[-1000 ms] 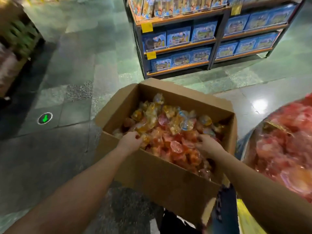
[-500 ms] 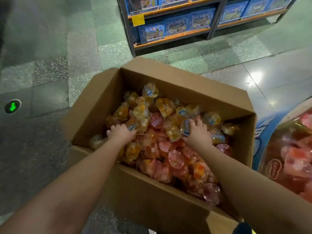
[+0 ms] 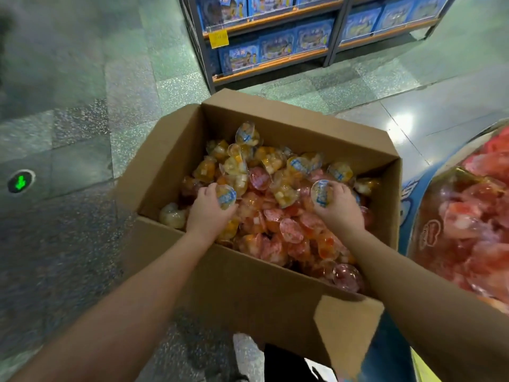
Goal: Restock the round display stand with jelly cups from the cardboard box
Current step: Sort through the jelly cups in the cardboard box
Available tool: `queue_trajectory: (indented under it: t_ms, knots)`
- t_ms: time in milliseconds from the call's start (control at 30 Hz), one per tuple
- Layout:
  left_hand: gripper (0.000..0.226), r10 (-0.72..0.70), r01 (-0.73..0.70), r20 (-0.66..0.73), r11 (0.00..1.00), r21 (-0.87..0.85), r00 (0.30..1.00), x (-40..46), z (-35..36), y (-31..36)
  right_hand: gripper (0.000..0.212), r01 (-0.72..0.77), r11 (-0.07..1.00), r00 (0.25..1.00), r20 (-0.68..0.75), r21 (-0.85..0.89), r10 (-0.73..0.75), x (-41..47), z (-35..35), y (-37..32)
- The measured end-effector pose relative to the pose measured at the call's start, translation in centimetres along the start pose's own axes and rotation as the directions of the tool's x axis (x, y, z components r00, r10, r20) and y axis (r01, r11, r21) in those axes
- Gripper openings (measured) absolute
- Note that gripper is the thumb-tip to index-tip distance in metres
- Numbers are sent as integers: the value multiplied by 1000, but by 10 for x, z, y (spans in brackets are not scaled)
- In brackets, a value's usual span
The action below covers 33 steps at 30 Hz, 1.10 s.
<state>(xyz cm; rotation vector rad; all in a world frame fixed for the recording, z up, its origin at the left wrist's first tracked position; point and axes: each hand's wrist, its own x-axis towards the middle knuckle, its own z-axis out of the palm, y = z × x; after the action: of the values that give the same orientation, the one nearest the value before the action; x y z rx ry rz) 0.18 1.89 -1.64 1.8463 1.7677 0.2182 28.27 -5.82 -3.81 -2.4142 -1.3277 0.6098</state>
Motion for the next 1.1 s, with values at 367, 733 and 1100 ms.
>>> queue_trajectory:
  t_ms: [367, 733, 1100]
  knots:
    - [78, 310, -292, 140, 947, -132, 940, -236, -46, 34, 65, -43, 930, 988, -123, 364, 94, -292, -69, 25]
    - [51, 559, -526, 482, 822, -219, 674, -419, 10, 99, 63, -258, 870, 904, -212, 420, 371, -540, -125, 125]
    - [64, 680, -657, 644, 668, -349, 350, -645, 142, 207, 58, -435, 664, 657, -290, 608, 696, -771, -150, 286]
